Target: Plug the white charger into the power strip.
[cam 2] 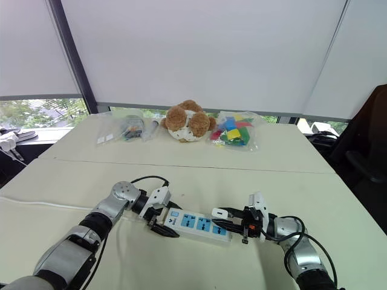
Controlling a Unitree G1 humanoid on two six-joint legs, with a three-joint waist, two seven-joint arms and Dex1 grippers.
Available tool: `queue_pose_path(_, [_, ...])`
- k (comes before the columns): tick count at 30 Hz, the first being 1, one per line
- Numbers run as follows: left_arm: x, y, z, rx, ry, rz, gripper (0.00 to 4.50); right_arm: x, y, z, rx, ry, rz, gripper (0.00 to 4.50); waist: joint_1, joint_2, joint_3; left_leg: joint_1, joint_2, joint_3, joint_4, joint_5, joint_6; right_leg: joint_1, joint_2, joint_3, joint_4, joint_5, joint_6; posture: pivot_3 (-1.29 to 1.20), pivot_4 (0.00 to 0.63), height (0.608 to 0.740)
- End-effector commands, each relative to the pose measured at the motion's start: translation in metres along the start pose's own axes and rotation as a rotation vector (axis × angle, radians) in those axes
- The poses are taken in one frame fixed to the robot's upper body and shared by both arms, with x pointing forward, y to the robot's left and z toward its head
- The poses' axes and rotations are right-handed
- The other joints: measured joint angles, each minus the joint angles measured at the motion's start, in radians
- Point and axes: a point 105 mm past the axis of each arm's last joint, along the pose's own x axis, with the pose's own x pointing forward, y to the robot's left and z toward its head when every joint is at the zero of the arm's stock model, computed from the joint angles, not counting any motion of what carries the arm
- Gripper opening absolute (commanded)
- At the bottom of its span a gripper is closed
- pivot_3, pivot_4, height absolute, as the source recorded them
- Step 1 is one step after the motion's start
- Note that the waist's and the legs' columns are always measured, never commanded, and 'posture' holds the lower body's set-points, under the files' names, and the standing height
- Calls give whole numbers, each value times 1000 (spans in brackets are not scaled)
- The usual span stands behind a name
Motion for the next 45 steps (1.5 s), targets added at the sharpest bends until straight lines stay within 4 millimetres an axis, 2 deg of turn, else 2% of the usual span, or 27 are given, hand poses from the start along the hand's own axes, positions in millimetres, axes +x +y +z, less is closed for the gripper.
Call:
queue_pose_path(1, [-23, 13, 15, 66, -5, 90, 3107, -36, 40, -100, 327, 382, -3, 764, -2, -1, 0, 0, 1, 0, 0, 0, 0, 0, -1, -2, 0, 0, -1, 0, 150, 739])
queue_pose_path(10, [-22, 15, 13, 53, -11, 118, 3107, -33, 29, -87, 290, 344, -12, 764, -15, -1, 0, 0, 1, 0, -1, 0, -1, -4, -8, -15, -1, 1, -2, 0, 150, 739])
queue_pose_path(17, [-14, 17, 12, 44, -27, 133, 3107, -25, 15, -53, 160, 238, -67, 764, -13, 4, 5, -2, 1, 0, -1, -1, -1, -5, -9, -15, -2, 1, -2, 0, 150, 739])
queue_pose_path(19, [-12, 18, 13, 43, -33, 137, 3107, -24, 13, -46, 125, 220, -82, 1829, -10, 7, 8, -2, 0, 0, -1, -1, -1, -5, -10, -15, -3, 1, -2, 0, 150, 739])
queue_pose_path(23, [-10, 20, 14, 44, -40, 143, 3107, -19, 5, -25, 61, 160, -143, 3660, 11, 19, 20, -5, -1, 6, -1, 0, 1, -9, -14, -16, -3, 2, -2, 0, 150, 739])
queue_pose_path(26, [-9, 21, 13, 41, -39, 149, 3107, -17, 9, -4, -3, 106, -162, 3660, 18, 22, 23, -9, -1, 6, -1, 2, 3, -15, -14, -19, -2, 2, -2, 0, 150, 739])
queue_pose_path(29, [-8, 22, 13, 39, -39, 154, 3107, -17, 11, 6, -34, 97, -171, 3660, 20, 25, 27, -19, -1, 6, 1, 4, 6, -21, -15, -20, 0, 4, -2, 0, 150, 739])
queue_pose_path(37, [-3, 24, 12, 34, -37, 151, 3107, -10, 5, 39, -84, 55, -155, 3660, 36, 25, 39, -20, -2, 11, 3, 7, 11, -21, -14, -22, 0, 6, -1, 0, 150, 739])
queue_pose_path(42, [-2, 24, 12, 35, -38, 149, 3107, -9, -4, 51, -73, 28, -163, 3660, 36, 26, 43, -22, -2, 12, 5, 7, 11, -22, -8, -24, 0, 8, 2, 0, 150, 739])
queue_pose_path(45, [-2, 23, 10, 33, -38, 148, 3107, -9, -7, 54, -70, 23, -166, 2392, 36, 25, 44, -22, -4, 13, 7, 7, 11, -22, -7, -24, 0, 9, 5, 0, 150, 739])
